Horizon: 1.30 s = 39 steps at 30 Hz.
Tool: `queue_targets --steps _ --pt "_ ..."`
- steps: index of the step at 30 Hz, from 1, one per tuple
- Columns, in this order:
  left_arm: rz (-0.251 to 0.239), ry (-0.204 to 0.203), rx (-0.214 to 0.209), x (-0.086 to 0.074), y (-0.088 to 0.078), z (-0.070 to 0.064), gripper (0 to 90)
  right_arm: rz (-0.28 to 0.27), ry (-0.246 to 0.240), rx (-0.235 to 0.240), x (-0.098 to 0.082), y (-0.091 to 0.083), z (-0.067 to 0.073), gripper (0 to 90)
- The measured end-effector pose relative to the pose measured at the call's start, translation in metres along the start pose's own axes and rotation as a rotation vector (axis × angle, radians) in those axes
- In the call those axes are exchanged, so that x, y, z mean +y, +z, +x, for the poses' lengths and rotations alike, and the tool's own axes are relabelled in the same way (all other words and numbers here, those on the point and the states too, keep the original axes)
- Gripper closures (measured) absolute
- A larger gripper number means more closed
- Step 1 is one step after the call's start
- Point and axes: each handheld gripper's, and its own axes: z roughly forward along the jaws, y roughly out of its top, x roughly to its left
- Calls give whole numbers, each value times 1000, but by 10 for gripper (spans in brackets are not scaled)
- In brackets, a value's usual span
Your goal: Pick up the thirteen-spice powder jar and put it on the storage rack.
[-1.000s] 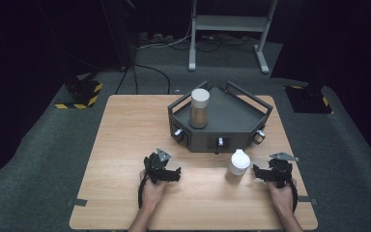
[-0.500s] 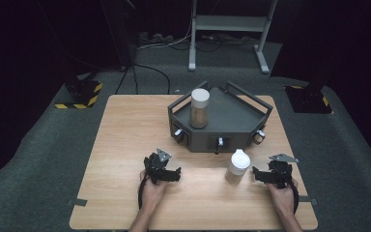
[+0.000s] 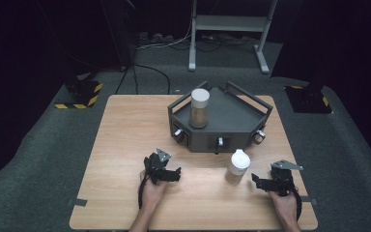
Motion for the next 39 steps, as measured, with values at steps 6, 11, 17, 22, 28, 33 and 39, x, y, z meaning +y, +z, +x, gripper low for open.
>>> queue_targets --steps 6,11,17,22,28,33,39 --pt "0 0 0 0 0 0 33 2 -12 43 -3 -2 2 72" --pt "0 -2 0 0 0 0 33 -2 -41 89 -6 -5 6 74" --pt "0 -2 0 0 0 0 33 9 -126 99 -3 -8 22 75" --pt "0 -2 0 0 0 0 33 4 -145 144 0 -5 27 76" --pt "0 -2 0 0 0 0 33 2 -162 159 2 0 35 80" --pt "0 -2 0 0 0 0 33 -7 -160 171 3 4 38 86" --pt "0 -2 0 0 0 0 33 -20 -156 182 5 6 42 102"
